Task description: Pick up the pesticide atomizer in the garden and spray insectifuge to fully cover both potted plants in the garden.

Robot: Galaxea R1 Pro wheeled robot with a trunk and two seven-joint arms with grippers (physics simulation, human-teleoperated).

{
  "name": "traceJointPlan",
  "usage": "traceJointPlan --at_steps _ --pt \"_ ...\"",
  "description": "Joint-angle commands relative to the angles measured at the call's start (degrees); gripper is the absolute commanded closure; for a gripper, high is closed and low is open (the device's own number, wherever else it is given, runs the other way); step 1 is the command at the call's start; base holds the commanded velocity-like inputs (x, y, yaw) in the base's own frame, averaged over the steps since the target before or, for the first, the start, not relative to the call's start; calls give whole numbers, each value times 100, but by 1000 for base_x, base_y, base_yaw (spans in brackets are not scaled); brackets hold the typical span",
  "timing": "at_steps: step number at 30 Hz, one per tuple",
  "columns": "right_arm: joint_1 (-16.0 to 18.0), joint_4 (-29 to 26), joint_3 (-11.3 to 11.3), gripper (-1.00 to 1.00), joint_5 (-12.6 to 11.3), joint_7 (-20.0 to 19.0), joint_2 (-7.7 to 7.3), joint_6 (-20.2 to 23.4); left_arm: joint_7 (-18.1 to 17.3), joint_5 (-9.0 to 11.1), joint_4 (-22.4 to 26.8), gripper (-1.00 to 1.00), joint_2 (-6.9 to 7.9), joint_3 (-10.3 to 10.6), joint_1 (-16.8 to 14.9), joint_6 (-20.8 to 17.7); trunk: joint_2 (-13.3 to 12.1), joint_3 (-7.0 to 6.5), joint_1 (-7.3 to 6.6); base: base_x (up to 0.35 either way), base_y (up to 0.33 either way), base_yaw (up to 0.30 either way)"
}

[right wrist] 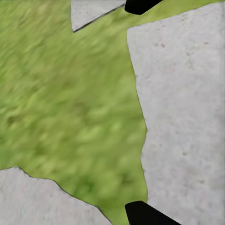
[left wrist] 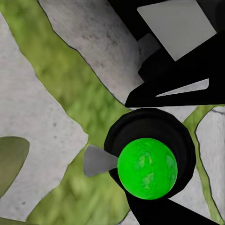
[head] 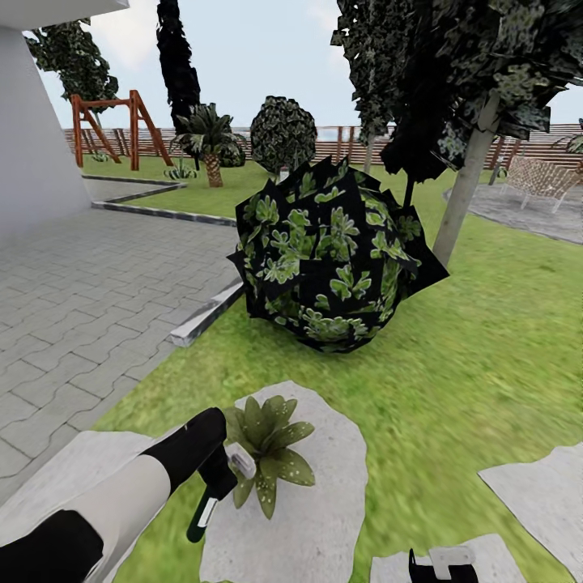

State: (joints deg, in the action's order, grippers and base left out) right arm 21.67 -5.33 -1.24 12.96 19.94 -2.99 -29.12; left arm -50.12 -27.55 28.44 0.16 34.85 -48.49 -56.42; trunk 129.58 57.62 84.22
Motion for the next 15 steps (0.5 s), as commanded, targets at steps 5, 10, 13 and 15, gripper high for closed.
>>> traceJointPlan --at_steps 5,10,13,15 --pt "4 6 -13 -100 57 37 0 -6 -63 -70 -65 100 18 13 9 2 2 5 -1 0 0 -1" --pt "4 6 -14 -100 57 37 0 -6 -56 -73 -33 100 20 18 12 8 2 5 -1 -114 12 0" --pt "4 6 -14 -100 57 37 0 -6 -46 -75 -11 100 19 4 11 8 2 5 -1 -267 124 0" --pt "4 6 -14 -100 57 37 0 -6 -43 -75 -7 100 19 -2 11 8 2 5 -1 -107 236 0"
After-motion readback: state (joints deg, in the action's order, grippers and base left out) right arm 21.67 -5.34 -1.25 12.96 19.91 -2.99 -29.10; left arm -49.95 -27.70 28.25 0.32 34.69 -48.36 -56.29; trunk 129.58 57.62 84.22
